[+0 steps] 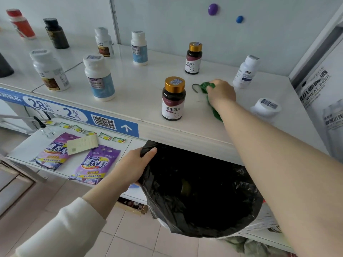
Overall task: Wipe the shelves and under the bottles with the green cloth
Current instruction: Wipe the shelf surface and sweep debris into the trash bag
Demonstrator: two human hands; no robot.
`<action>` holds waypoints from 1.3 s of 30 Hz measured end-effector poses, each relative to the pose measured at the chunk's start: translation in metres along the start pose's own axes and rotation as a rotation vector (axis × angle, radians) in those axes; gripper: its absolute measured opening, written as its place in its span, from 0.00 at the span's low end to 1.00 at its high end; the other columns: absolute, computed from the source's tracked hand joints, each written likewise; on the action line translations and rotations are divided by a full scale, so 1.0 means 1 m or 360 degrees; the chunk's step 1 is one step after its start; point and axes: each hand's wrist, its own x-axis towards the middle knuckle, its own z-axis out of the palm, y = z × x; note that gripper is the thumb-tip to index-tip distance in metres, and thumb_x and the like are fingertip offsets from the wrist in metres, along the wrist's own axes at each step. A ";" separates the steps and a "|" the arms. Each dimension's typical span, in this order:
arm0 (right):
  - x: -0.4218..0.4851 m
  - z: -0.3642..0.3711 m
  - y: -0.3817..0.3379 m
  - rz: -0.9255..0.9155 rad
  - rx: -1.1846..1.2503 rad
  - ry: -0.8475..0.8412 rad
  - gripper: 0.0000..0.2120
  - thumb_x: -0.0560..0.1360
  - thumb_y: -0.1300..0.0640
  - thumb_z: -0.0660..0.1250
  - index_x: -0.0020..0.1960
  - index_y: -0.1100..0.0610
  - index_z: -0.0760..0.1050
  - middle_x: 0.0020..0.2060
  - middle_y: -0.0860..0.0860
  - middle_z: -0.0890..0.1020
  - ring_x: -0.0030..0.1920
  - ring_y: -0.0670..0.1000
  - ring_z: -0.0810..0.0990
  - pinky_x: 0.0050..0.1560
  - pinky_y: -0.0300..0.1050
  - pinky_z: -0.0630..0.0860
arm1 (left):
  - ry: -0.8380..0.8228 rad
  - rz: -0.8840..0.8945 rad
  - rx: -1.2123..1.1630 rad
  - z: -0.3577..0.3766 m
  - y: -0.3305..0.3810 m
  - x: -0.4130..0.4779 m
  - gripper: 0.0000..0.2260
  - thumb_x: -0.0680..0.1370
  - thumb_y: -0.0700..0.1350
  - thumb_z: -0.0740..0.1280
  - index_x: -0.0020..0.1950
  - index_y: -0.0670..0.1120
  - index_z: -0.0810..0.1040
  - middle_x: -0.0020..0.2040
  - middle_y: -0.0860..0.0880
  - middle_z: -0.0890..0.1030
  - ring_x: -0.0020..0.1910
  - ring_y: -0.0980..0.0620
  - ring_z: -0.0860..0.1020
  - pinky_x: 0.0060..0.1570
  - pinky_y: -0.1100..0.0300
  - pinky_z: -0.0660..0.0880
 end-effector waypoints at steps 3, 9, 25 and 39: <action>-0.018 0.004 -0.001 -0.0180 -0.0056 -0.0076 0.15 0.79 0.55 0.56 0.63 0.55 0.72 0.61 0.56 0.77 0.62 0.58 0.72 0.54 0.43 0.68 | 0.0003 0.0019 0.0016 0.000 0.002 0.003 0.14 0.77 0.58 0.58 0.51 0.50 0.76 0.44 0.46 0.82 0.44 0.45 0.81 0.41 0.51 0.81; -0.047 0.003 0.001 -0.0281 -0.0051 -0.0154 0.15 0.79 0.55 0.55 0.64 0.54 0.70 0.62 0.56 0.75 0.62 0.58 0.72 0.56 0.45 0.68 | -0.0031 0.0051 -0.0080 0.005 0.008 0.003 0.12 0.78 0.55 0.59 0.49 0.48 0.75 0.39 0.49 0.79 0.38 0.51 0.78 0.28 0.62 0.74; -0.147 -0.020 0.031 -0.0484 0.0124 -0.0068 0.12 0.78 0.55 0.58 0.60 0.56 0.73 0.50 0.54 0.82 0.38 0.47 0.73 0.34 0.39 0.61 | -0.0087 0.0021 -0.0180 0.012 0.006 -0.001 0.15 0.78 0.55 0.60 0.53 0.44 0.75 0.41 0.46 0.80 0.40 0.44 0.81 0.37 0.55 0.80; -0.174 -0.009 0.041 -0.0617 0.0242 0.0073 0.11 0.76 0.60 0.61 0.58 0.56 0.77 0.41 0.44 0.82 0.30 0.38 0.75 0.33 0.26 0.65 | -0.0030 0.0049 -0.0131 0.017 -0.006 -0.017 0.16 0.78 0.56 0.60 0.56 0.45 0.76 0.48 0.44 0.82 0.47 0.43 0.80 0.48 0.48 0.80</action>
